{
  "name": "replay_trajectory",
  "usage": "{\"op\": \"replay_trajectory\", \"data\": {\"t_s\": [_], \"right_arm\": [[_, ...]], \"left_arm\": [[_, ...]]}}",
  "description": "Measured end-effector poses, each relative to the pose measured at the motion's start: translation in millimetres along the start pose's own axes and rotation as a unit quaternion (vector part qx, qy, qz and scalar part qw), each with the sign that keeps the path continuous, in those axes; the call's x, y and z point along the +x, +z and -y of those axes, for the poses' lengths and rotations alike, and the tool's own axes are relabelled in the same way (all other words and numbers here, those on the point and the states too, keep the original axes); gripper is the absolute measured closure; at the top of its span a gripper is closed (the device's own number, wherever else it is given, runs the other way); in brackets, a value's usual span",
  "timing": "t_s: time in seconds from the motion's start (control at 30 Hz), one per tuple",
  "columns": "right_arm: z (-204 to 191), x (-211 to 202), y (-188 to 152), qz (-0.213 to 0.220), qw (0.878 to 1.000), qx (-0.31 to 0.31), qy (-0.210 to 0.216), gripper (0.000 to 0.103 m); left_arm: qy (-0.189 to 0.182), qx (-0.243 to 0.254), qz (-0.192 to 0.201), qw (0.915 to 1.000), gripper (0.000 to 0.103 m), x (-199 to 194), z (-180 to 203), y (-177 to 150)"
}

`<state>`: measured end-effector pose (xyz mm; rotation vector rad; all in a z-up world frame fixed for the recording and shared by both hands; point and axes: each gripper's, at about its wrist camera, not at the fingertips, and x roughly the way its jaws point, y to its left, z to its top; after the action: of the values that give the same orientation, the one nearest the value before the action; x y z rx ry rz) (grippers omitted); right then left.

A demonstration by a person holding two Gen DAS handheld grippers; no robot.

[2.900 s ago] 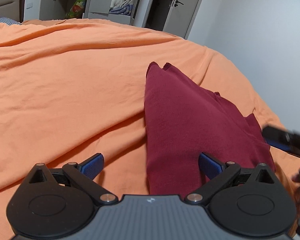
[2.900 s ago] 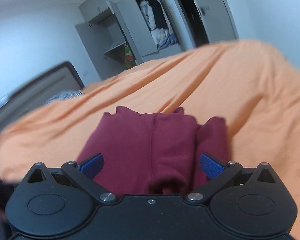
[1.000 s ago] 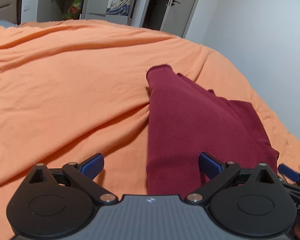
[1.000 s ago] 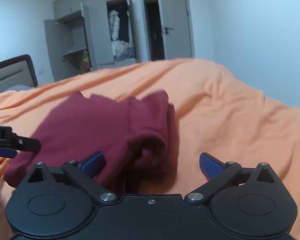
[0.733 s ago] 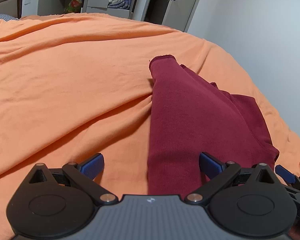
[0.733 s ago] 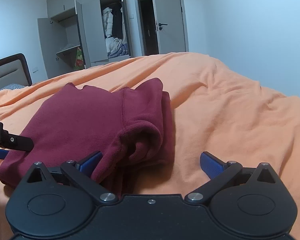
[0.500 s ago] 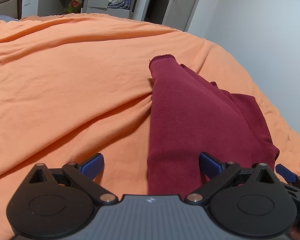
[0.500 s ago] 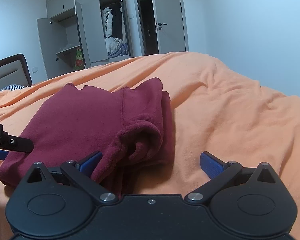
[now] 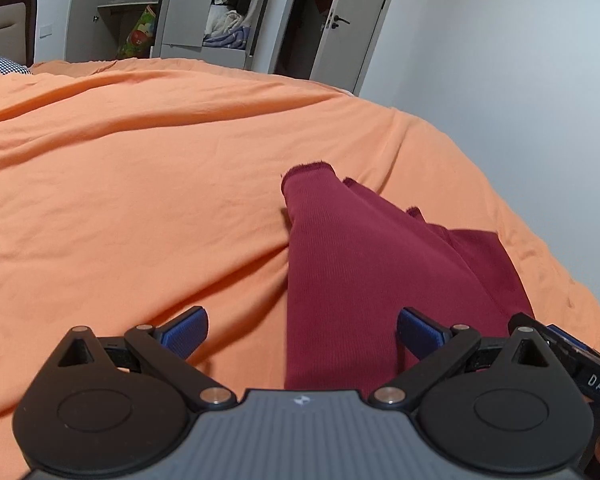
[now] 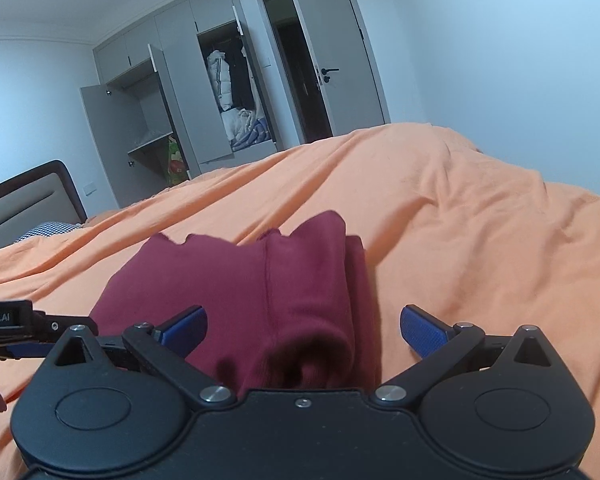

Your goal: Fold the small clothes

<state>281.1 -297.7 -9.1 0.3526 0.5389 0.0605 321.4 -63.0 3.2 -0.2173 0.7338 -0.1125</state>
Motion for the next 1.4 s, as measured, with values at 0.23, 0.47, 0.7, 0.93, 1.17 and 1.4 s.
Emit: {"op": "replay_trajectory", "data": {"t_s": [0.23, 0.47, 0.7, 0.93, 1.17, 1.4], "right_arm": [[22, 39, 10, -0.038, 0.997, 0.068, 0.016, 0.001], [36, 43, -13, -0.019, 0.994, 0.099, 0.032, 0.001], [34, 43, -18, -0.008, 0.995, 0.092, 0.033, 0.001], [32, 41, -21, 0.001, 0.995, 0.090, 0.035, 0.000], [31, 37, -25, 0.009, 0.995, 0.088, 0.036, 0.000], [30, 37, -26, 0.012, 0.995, 0.088, 0.036, 0.000]], "left_arm": [[0.004, -0.003, -0.023, 0.9997, 0.000, 28, -4, 3], [0.000, -0.009, -0.018, 0.9998, 0.000, 36, -8, -10], [0.000, -0.008, -0.015, 0.9998, 0.000, 35, -8, -10], [0.001, -0.008, -0.013, 0.9999, 0.000, 36, -8, -11], [0.000, -0.007, -0.015, 0.9999, 0.000, 36, -9, -11], [-0.003, -0.007, -0.018, 0.9998, 0.000, 37, -10, -10]]}}
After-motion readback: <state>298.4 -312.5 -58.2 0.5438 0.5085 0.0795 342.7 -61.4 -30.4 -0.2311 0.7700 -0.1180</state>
